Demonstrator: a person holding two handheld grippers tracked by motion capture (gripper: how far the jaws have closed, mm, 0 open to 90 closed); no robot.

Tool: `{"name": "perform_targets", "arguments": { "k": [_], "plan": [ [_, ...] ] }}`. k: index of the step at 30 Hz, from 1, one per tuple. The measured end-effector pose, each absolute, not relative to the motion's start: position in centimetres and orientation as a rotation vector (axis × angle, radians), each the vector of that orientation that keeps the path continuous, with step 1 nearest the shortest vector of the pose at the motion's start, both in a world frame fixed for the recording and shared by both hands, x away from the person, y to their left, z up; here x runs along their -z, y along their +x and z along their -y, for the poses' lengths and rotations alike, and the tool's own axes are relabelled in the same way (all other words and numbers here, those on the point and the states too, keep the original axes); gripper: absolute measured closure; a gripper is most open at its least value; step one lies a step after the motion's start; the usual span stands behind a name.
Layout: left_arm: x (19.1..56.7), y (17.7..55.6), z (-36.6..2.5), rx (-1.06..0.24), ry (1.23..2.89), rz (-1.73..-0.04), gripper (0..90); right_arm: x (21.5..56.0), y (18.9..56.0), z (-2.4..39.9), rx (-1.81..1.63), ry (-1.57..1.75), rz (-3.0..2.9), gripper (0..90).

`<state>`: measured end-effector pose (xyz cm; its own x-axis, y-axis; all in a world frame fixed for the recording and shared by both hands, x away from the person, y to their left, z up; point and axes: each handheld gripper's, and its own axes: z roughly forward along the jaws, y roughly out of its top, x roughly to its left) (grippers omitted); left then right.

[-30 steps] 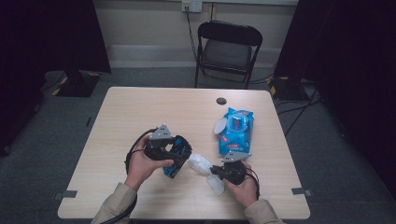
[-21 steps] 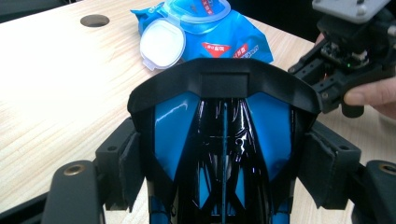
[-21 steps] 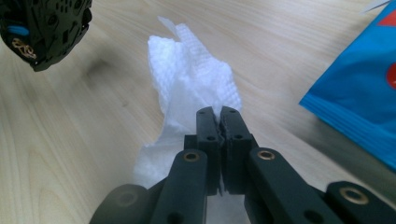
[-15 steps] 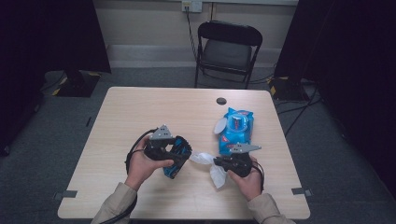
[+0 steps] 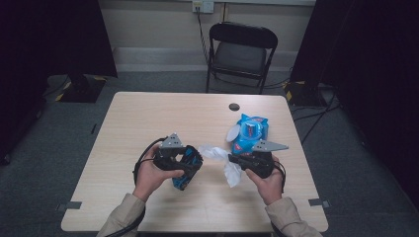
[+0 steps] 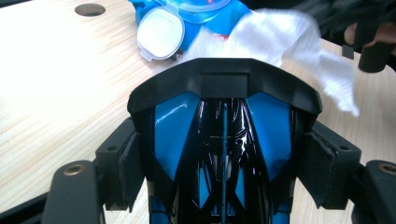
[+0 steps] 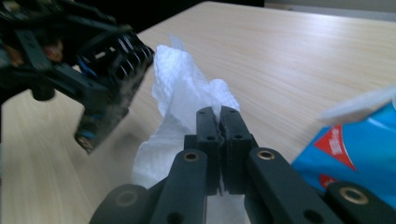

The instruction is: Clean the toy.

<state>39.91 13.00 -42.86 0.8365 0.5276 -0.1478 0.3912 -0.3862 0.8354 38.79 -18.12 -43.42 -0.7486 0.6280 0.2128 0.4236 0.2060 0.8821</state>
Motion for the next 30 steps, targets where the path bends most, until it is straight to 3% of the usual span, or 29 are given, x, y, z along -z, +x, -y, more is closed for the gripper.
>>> {"name": "perform_targets", "arguments": {
  "k": [15, 30],
  "plan": [
    [41.7, 39.4, -11.5, -0.149, 1.997, -0.599, 25.4, 44.2, 38.6, 13.2, -1.679, 0.876, -2.401, 88.2],
    [41.8, 39.4, -11.0, -0.141, 1.999, -0.602, 25.4, 45.9, 38.1, 11.4, -1.667, 0.862, -2.461, 88.1]
  ]
}}
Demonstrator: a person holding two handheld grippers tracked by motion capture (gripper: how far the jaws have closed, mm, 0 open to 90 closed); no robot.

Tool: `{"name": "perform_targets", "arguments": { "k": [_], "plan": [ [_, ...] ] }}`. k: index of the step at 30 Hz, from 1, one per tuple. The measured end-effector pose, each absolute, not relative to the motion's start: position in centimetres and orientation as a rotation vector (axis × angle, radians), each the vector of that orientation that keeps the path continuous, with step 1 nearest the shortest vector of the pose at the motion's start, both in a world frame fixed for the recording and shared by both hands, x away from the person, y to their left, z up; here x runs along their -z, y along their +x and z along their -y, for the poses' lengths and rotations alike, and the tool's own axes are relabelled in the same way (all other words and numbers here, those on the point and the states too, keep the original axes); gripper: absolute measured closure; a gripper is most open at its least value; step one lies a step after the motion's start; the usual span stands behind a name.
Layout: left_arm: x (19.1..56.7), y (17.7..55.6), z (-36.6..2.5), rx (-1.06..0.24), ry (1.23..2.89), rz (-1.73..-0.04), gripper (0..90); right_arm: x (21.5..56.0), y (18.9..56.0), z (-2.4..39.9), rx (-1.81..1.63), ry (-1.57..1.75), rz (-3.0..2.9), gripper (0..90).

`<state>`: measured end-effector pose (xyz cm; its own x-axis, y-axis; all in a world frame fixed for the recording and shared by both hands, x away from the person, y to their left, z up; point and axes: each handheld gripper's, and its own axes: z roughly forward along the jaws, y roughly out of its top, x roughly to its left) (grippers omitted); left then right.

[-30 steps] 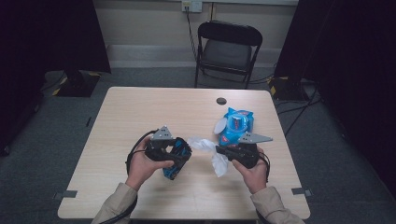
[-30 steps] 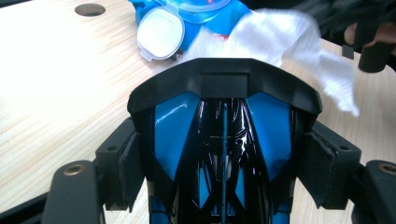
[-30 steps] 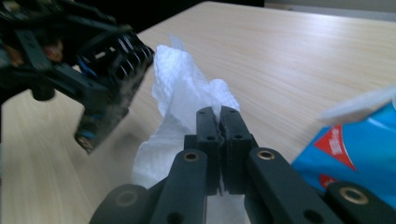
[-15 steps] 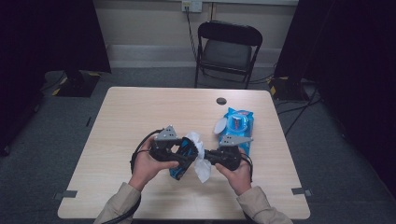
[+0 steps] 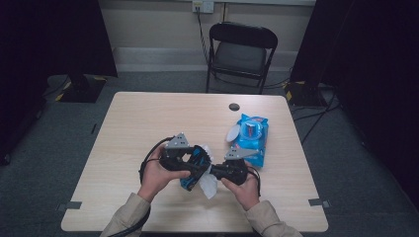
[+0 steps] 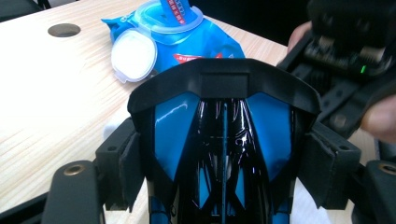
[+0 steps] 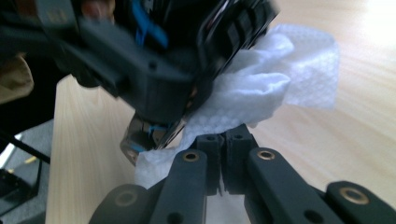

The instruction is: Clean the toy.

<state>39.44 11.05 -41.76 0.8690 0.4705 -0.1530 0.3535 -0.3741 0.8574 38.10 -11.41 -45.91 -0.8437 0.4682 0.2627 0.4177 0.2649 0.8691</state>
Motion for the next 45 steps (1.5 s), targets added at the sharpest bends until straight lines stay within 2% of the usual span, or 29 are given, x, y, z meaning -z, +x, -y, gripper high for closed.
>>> {"name": "perform_targets", "arguments": {
  "k": [28, 38, 45],
  "plan": [
    [41.4, 39.5, -11.5, -0.164, 1.966, -0.623, 25.5, 48.7, 36.9, 9.4, -1.63, 0.819, -2.575, 88.0],
    [41.3, 39.3, -11.5, -0.159, 1.983, -0.611, 25.4, 44.2, 38.9, 13.1, -1.678, 0.872, -2.373, 87.8],
    [41.7, 39.2, -10.5, -0.138, 2.006, -0.588, 25.4, 42.1, 39.8, 13.4, -1.698, 0.874, -2.311, 87.8]
  ]
}}
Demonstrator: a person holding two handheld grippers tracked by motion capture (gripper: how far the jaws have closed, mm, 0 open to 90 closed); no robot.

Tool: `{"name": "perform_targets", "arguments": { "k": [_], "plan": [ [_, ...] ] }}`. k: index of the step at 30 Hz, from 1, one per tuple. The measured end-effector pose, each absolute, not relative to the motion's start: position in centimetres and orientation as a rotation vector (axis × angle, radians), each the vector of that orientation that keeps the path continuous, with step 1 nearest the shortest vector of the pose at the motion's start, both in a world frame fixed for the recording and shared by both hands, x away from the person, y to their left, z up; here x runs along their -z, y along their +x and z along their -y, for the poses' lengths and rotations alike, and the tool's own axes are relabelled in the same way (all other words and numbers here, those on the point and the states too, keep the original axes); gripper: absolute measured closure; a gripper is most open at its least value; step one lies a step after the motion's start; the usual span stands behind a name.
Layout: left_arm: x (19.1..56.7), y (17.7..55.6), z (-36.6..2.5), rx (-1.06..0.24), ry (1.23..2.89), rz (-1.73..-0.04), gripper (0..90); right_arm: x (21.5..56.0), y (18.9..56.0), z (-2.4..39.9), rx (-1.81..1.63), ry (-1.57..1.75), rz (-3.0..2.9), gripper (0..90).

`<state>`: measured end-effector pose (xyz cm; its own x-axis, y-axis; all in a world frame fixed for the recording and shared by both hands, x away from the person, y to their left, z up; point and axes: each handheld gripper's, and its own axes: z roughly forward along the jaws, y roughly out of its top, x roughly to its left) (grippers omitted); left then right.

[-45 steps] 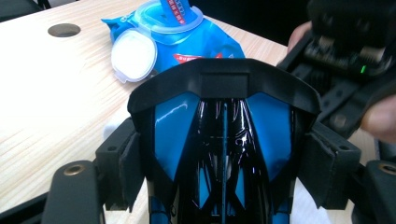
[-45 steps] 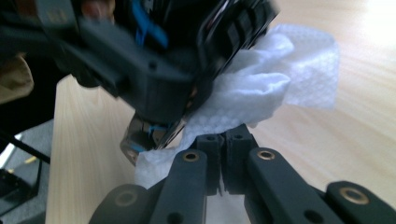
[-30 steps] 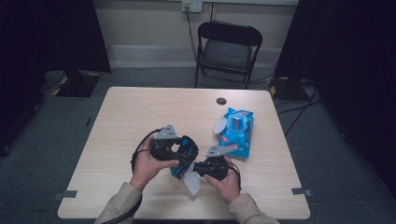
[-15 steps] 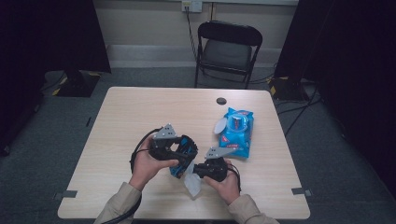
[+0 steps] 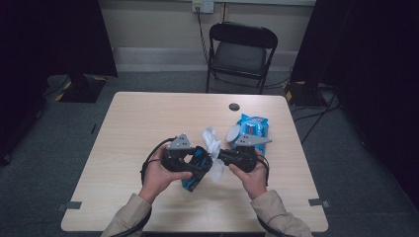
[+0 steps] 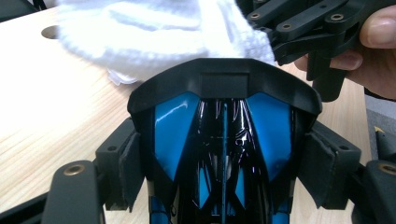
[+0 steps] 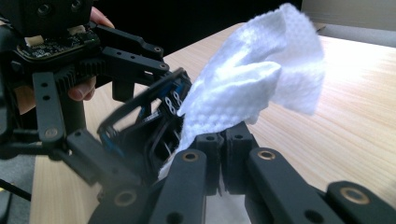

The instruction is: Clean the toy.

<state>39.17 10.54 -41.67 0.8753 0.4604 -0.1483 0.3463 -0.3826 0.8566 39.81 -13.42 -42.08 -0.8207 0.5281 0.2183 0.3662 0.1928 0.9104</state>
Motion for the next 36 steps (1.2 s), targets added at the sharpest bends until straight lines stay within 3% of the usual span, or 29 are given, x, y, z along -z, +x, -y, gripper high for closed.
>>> {"name": "perform_targets", "arguments": {
  "k": [36],
  "plan": [
    [41.3, 39.4, -10.1, -0.136, 1.992, -0.584, 25.4, 47.0, 38.9, 10.7, -1.697, 0.906, -2.449, 87.7]
  ]
}}
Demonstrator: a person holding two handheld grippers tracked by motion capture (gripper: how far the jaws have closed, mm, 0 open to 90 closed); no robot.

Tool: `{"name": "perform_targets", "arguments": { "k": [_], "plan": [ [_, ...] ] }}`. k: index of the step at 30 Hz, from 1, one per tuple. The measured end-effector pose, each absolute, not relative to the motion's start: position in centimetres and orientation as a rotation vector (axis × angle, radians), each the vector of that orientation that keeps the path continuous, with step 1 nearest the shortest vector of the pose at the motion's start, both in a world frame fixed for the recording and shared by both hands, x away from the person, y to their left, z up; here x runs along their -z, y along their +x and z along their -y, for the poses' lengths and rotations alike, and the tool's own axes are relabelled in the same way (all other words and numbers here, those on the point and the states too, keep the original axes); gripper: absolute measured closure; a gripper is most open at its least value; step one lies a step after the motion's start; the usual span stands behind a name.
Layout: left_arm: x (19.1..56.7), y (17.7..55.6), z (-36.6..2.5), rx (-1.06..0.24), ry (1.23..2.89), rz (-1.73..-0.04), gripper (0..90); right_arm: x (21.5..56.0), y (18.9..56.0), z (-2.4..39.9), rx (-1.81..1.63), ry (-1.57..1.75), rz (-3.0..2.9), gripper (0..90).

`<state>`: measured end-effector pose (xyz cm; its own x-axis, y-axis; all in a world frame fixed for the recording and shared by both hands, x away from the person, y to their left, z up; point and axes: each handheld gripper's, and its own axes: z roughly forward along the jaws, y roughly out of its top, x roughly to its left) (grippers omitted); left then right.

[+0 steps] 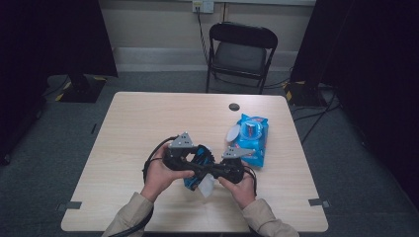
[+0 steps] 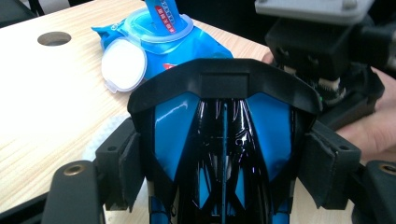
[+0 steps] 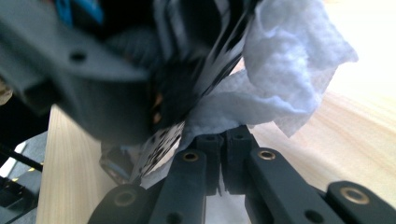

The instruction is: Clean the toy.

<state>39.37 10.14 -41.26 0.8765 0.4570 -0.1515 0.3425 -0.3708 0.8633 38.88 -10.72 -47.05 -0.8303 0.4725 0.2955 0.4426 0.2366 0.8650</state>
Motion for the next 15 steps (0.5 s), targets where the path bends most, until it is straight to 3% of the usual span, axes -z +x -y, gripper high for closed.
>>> {"name": "perform_targets", "arguments": {
  "k": [10, 15],
  "plan": [
    [41.2, 39.4, -10.6, -0.137, 1.991, -0.594, 25.4, 48.0, 38.3, 9.8, -1.643, 0.849, -2.529, 87.6],
    [41.2, 39.3, -11.2, -0.144, 1.989, -0.601, 25.4, 47.4, 38.9, 11.4, -1.643, 0.893, -2.467, 87.6]
  ]
}}
